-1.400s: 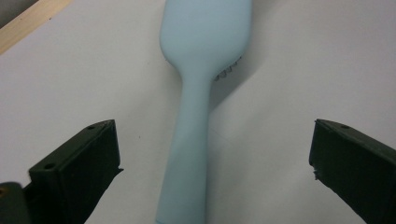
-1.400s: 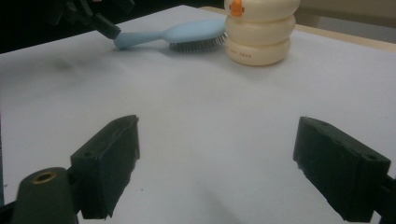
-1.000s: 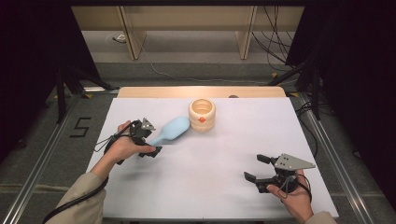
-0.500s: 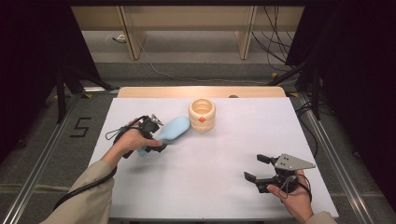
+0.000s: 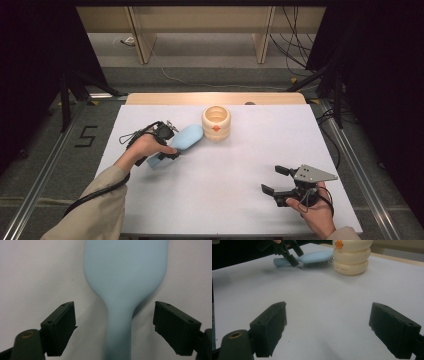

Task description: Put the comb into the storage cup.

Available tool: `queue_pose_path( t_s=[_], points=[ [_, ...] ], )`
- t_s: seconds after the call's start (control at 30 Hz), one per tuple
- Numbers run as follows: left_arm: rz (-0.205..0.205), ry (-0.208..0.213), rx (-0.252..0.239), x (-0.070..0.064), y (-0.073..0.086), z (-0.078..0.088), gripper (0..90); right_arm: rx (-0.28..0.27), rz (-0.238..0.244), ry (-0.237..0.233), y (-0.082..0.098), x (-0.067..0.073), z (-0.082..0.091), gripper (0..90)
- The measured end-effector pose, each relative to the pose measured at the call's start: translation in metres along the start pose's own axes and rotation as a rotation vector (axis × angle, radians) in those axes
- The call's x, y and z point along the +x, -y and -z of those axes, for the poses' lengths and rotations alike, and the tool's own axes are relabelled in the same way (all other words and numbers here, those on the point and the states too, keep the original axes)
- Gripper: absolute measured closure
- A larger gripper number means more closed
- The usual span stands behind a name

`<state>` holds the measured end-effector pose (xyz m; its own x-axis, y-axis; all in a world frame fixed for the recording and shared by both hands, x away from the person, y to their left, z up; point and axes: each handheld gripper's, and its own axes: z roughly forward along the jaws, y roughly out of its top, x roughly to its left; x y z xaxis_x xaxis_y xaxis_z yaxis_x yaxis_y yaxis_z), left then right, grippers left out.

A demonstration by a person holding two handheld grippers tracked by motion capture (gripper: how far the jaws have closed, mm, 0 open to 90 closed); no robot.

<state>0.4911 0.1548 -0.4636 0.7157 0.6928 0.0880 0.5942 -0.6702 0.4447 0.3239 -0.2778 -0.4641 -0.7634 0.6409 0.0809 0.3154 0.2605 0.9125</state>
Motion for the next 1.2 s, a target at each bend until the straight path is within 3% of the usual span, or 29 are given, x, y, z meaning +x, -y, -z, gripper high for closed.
queue_pose_path(
  t_s=[0.57,0.9,1.2],
  points=[
    [0.025,0.025,0.045,0.0024,-0.0025,-0.0047,42.3,0.000,-0.001,0.000,0.0003,-0.0002,-0.0005,15.6],
    [0.025,0.039,0.059,0.0028,-0.0039,-0.0063,49.3,0.001,-0.001,-0.001,0.0005,-0.0003,-0.0007,15.6],
    [0.061,0.070,0.072,0.0025,-0.0063,-0.0065,62.3,0.002,-0.002,-0.002,0.0005,-0.0004,-0.0008,15.6]
  ],
)
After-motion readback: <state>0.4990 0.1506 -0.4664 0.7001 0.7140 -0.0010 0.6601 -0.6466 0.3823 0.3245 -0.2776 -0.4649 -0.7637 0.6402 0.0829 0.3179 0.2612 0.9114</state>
